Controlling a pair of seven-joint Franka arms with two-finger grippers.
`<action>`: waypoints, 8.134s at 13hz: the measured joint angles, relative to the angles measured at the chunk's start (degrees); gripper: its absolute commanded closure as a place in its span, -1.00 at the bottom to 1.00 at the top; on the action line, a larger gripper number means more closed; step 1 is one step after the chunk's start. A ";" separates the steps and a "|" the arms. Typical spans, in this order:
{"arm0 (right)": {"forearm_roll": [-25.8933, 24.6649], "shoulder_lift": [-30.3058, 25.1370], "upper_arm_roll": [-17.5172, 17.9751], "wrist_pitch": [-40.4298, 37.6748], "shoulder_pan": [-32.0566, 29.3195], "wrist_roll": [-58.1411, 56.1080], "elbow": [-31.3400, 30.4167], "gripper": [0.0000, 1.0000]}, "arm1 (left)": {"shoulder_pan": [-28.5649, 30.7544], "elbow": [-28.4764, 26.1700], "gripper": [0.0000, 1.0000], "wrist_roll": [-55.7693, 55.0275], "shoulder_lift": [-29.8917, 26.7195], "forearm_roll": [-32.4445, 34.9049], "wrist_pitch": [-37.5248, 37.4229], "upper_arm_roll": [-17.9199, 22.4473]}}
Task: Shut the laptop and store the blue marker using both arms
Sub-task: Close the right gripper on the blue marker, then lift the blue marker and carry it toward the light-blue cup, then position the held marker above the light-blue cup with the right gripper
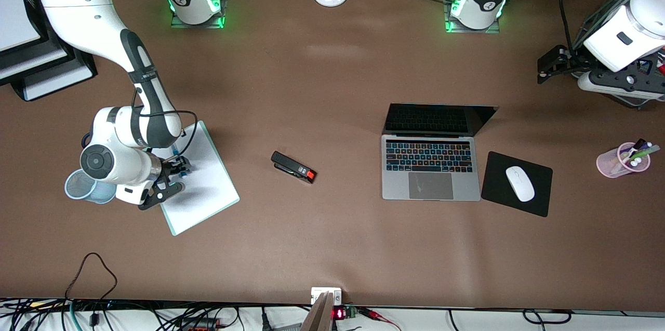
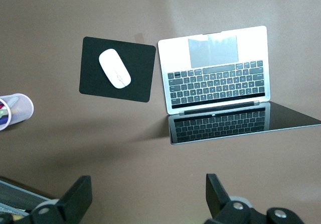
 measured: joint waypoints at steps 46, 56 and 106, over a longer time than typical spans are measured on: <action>0.15 -2.84 -0.33 -1.50 -0.11 0.03 6.27 1.00 | 0.00 0.00 -1.00 0.01 0.00 0.00 0.00 0.00; 0.15 -15.50 -0.20 -9.45 0.37 -3.68 10.80 1.00 | 0.00 0.01 -1.00 0.01 0.00 0.00 0.00 0.00; 48.32 3.26 -1.22 -36.88 -33.74 -113.87 21.55 0.99 | 0.27 0.17 -1.00 0.01 -0.01 0.00 -0.63 0.06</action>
